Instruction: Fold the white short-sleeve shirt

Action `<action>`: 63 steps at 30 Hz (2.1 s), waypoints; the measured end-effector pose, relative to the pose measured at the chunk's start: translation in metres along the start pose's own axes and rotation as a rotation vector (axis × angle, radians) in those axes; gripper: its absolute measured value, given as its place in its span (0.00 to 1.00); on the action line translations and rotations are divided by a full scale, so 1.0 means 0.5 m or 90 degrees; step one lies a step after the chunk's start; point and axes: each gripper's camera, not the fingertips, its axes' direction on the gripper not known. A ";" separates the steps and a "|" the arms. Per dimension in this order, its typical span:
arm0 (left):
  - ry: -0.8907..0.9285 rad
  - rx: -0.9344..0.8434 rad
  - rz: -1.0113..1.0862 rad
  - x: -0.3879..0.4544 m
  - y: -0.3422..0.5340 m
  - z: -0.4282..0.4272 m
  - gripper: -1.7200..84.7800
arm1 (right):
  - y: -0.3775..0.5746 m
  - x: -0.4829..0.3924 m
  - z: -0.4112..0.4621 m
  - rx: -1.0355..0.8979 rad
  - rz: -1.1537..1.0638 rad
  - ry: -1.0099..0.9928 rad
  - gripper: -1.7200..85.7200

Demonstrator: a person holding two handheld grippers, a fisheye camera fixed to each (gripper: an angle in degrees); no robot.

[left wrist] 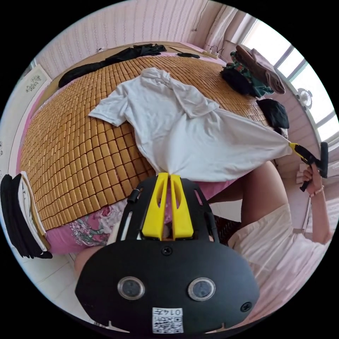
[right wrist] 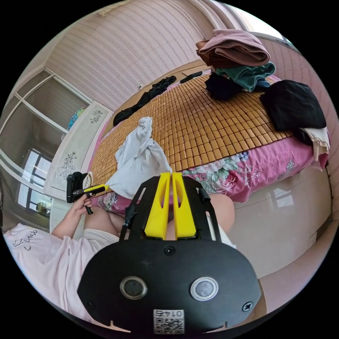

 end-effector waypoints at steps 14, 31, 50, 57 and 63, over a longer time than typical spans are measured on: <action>-0.054 0.108 -0.065 -0.171 -0.035 -0.204 0.09 | -0.078 -0.037 0.138 -0.106 -0.036 0.092 0.02; 0.054 -0.010 -0.199 -0.248 0.162 -0.147 0.02 | -0.013 -0.024 0.027 -0.082 -0.048 0.026 0.02; 0.236 0.818 0.000 -0.232 0.703 -1.142 0.01 | 0.022 -0.323 -0.711 0.446 -0.442 -0.236 0.02; 0.192 0.932 0.076 -0.194 0.800 -1.323 0.01 | 0.007 -0.437 -0.864 0.551 -0.563 -0.247 0.02; 0.166 0.788 -0.040 -0.298 0.639 -1.288 0.01 | -0.249 -0.458 -0.613 0.265 -0.483 -0.136 0.02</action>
